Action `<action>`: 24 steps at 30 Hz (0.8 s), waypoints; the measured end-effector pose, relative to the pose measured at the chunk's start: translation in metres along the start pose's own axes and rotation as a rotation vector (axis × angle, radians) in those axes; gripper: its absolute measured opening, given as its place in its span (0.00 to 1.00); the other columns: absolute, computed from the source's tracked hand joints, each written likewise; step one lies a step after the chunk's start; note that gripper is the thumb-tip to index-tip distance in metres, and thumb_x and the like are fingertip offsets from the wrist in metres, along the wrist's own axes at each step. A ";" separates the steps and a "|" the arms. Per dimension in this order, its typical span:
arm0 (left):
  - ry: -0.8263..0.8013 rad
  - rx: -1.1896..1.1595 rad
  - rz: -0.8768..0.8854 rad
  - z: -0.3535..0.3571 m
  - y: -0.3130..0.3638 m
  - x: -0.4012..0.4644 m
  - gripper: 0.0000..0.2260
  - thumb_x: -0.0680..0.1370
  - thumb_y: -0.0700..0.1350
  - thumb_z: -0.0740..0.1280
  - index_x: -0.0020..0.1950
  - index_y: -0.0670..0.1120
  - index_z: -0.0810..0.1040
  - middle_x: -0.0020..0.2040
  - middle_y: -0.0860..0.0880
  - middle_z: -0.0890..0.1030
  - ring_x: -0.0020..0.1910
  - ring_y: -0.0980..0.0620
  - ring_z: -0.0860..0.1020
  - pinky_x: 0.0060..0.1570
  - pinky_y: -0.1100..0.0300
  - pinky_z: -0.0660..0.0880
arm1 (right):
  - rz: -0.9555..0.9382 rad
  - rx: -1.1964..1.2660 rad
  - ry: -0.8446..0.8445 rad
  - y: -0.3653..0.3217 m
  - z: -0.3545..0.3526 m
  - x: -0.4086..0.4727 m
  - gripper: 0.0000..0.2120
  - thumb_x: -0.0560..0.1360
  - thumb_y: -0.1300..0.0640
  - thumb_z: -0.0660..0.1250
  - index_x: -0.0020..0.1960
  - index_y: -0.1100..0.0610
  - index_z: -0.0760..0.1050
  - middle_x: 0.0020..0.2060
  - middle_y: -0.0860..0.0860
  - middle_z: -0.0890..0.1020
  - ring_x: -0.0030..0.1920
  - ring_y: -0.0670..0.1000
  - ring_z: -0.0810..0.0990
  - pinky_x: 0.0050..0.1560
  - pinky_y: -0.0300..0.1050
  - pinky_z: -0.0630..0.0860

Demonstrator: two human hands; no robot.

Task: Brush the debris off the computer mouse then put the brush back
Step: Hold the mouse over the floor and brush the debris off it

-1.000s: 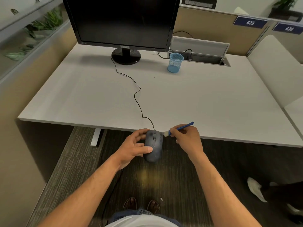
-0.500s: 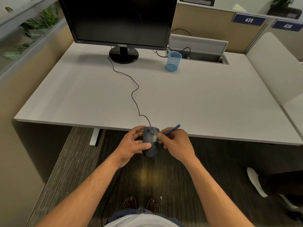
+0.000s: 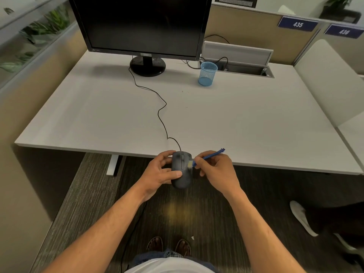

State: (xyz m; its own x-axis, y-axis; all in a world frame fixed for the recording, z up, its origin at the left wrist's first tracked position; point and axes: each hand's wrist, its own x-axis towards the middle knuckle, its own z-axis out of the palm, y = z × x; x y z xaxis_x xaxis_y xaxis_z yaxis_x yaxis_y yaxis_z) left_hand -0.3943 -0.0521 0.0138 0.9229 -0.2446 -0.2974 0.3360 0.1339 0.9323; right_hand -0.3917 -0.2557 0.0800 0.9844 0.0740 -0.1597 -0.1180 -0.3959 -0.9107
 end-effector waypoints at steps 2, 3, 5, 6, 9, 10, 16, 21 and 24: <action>0.003 -0.011 -0.002 0.001 0.000 0.000 0.33 0.70 0.42 0.77 0.72 0.53 0.70 0.65 0.49 0.78 0.57 0.49 0.83 0.47 0.55 0.81 | -0.003 -0.012 -0.014 0.003 0.003 0.000 0.04 0.80 0.53 0.69 0.47 0.48 0.82 0.37 0.41 0.85 0.34 0.42 0.83 0.39 0.30 0.77; 0.007 -0.022 -0.004 0.000 0.000 0.000 0.33 0.69 0.43 0.78 0.72 0.53 0.70 0.65 0.49 0.78 0.57 0.49 0.83 0.47 0.55 0.82 | -0.001 -0.013 -0.034 0.005 0.004 -0.001 0.04 0.80 0.53 0.69 0.48 0.48 0.82 0.37 0.41 0.85 0.35 0.42 0.83 0.39 0.30 0.77; 0.020 -0.047 -0.004 -0.002 0.000 0.000 0.34 0.68 0.44 0.78 0.71 0.53 0.70 0.65 0.49 0.79 0.58 0.48 0.82 0.47 0.55 0.82 | 0.003 -0.006 -0.076 0.010 0.004 -0.005 0.04 0.80 0.53 0.69 0.48 0.49 0.82 0.38 0.42 0.85 0.35 0.42 0.83 0.38 0.30 0.76; 0.027 -0.060 -0.005 -0.003 0.000 0.000 0.34 0.67 0.44 0.78 0.71 0.53 0.71 0.64 0.49 0.79 0.58 0.48 0.82 0.48 0.54 0.82 | 0.005 -0.004 -0.105 0.012 0.004 -0.008 0.04 0.80 0.53 0.70 0.48 0.49 0.83 0.38 0.43 0.85 0.35 0.42 0.82 0.37 0.30 0.76; 0.040 -0.093 -0.003 -0.006 0.000 0.000 0.33 0.67 0.43 0.78 0.70 0.53 0.72 0.64 0.48 0.79 0.58 0.47 0.82 0.49 0.51 0.82 | -0.013 -0.037 -0.257 0.016 0.004 -0.015 0.03 0.80 0.54 0.70 0.49 0.50 0.83 0.39 0.43 0.85 0.36 0.43 0.82 0.37 0.31 0.75; 0.042 -0.105 -0.003 -0.006 0.000 0.000 0.32 0.67 0.43 0.78 0.70 0.53 0.72 0.64 0.47 0.79 0.58 0.46 0.82 0.49 0.50 0.82 | -0.026 -0.053 -0.310 0.017 0.003 -0.016 0.03 0.79 0.54 0.70 0.49 0.50 0.83 0.39 0.42 0.85 0.37 0.43 0.82 0.38 0.31 0.76; -0.002 -0.183 -0.037 -0.007 0.003 0.000 0.35 0.65 0.46 0.81 0.70 0.51 0.73 0.64 0.45 0.80 0.61 0.45 0.80 0.51 0.46 0.81 | -0.018 0.187 -0.084 0.020 -0.011 -0.007 0.04 0.78 0.56 0.71 0.51 0.49 0.84 0.42 0.51 0.87 0.40 0.50 0.85 0.41 0.41 0.80; -0.084 -0.272 -0.043 -0.006 0.004 -0.001 0.30 0.70 0.41 0.75 0.71 0.47 0.71 0.66 0.44 0.79 0.64 0.42 0.78 0.52 0.48 0.81 | 0.136 0.451 0.149 0.021 -0.013 0.014 0.05 0.79 0.58 0.71 0.53 0.58 0.83 0.42 0.55 0.87 0.41 0.53 0.86 0.40 0.40 0.83; -0.123 -0.319 -0.047 -0.003 0.006 -0.002 0.32 0.69 0.42 0.76 0.73 0.45 0.70 0.67 0.43 0.78 0.66 0.42 0.78 0.51 0.51 0.81 | 0.214 0.522 0.131 0.020 -0.006 0.019 0.07 0.79 0.57 0.70 0.53 0.60 0.83 0.41 0.55 0.87 0.40 0.51 0.87 0.38 0.38 0.82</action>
State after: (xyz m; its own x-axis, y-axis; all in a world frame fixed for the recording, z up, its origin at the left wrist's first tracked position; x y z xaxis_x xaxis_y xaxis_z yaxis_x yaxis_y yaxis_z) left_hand -0.3936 -0.0477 0.0192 0.8819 -0.3692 -0.2930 0.4372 0.4084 0.8013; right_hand -0.3744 -0.2673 0.0609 0.9354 -0.0848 -0.3433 -0.3328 0.1171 -0.9357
